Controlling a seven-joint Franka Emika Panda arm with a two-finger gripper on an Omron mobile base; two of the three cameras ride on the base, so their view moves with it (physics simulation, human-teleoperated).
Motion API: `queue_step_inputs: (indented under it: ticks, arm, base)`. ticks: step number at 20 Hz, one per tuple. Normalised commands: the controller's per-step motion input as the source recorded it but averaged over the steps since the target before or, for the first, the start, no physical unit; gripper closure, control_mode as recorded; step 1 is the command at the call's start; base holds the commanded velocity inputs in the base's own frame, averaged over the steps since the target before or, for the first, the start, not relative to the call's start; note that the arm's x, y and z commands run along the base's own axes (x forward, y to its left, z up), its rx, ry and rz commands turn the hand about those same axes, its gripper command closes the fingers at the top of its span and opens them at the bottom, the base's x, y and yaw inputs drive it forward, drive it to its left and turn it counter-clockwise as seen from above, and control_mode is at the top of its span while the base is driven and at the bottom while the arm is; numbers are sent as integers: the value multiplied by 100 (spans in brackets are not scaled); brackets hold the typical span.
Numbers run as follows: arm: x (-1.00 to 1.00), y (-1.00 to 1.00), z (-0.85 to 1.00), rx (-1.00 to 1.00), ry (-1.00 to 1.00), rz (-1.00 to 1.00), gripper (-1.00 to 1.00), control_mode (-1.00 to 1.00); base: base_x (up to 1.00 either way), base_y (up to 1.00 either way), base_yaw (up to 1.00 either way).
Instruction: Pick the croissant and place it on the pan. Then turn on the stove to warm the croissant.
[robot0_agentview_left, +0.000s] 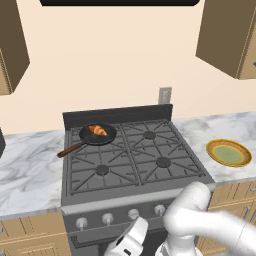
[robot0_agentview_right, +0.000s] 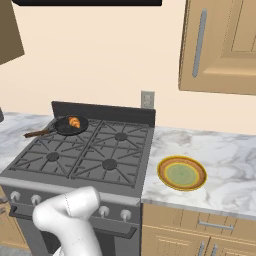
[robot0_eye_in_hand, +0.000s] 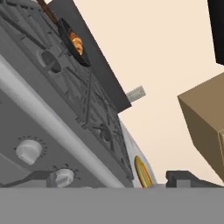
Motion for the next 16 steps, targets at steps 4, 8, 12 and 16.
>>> queue_step_inputs:
  ticks: [4, 8, 12, 16]
  arm:
    - [0, 0, -29, 0, 0, -3, -100, -100]
    - [0, 0, -23, 1, 0, -1, -100, -100]
    - [0, 6, -19, 5, 0, 0, -100, -100]
    - [3, 15, -17, 8, 0, 0, -100, -100]
  base:
    - [0, 0, 0]
    - [0, 0, 0]
    - [0, 0, 0]
    - [0, 0, 0]
